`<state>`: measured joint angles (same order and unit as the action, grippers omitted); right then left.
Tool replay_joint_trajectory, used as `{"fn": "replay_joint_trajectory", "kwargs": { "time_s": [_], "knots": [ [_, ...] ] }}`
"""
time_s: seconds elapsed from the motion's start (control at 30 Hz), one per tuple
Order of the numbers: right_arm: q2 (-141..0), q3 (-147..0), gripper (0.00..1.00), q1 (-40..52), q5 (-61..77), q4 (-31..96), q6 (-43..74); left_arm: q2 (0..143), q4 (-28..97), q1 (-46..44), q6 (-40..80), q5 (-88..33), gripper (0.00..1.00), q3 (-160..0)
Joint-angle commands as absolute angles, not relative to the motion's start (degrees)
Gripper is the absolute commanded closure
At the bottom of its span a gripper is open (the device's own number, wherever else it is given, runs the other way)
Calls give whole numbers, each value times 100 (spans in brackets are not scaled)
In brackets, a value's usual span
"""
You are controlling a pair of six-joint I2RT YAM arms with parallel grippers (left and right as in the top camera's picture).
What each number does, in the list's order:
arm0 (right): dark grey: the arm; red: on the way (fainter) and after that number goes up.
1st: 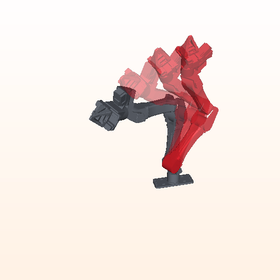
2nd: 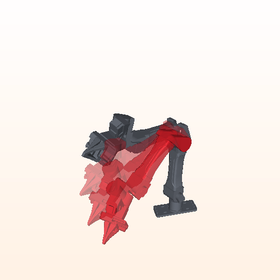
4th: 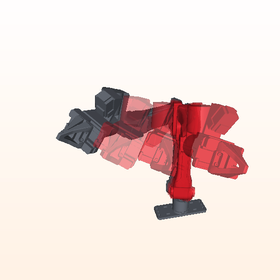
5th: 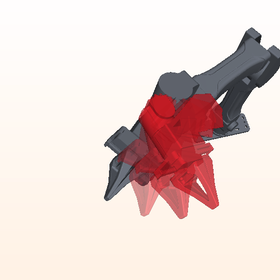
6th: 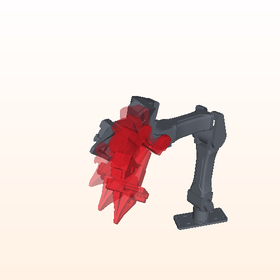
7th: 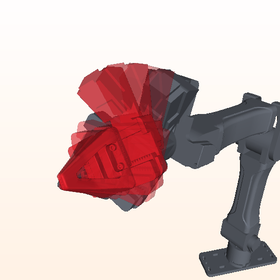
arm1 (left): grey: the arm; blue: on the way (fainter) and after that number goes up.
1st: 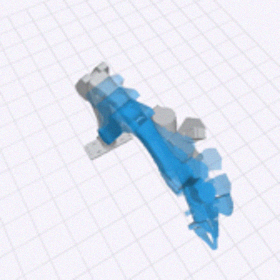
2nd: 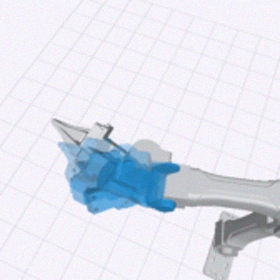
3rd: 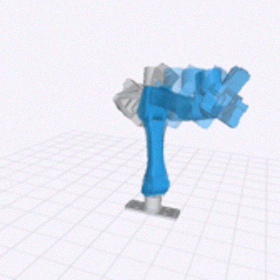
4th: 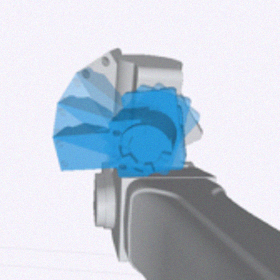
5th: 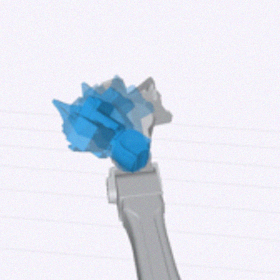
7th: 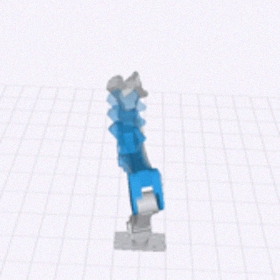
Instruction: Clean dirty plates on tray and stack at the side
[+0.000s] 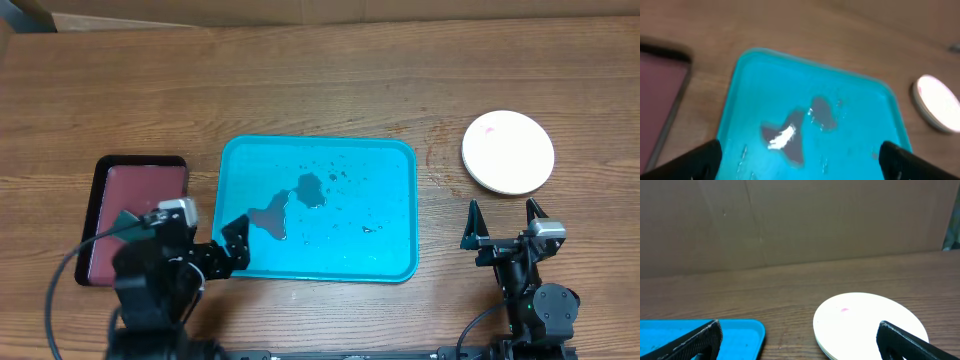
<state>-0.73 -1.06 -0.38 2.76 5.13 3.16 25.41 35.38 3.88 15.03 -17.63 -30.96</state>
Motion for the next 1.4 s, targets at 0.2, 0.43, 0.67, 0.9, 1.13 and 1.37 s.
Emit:
{"fn": "replay_joint_trajectory", "kwargs": {
  "time_s": [0.2,0.43,0.67,0.9,1.13,1.37],
  "knots": [
    [-16,-47,0,-56,261,467,296,1219,777,3,1369,-1625,0,-1120],
    [-16,-47,0,-56,261,467,296,609,-38,8,1369,-692,0,-395],
    [-16,-47,0,-56,261,467,296,200,-78,23,1367,113,0,-209],
    [-16,-47,0,-56,261,467,296,16,-137,196,1079,126,0,-25],
    [-16,-47,0,-56,259,467,296,16,429,196,21,43,0,-25],
    [-16,-47,0,-56,261,467,296,19,447,196,-580,-21,1,-27]
  ]
}}
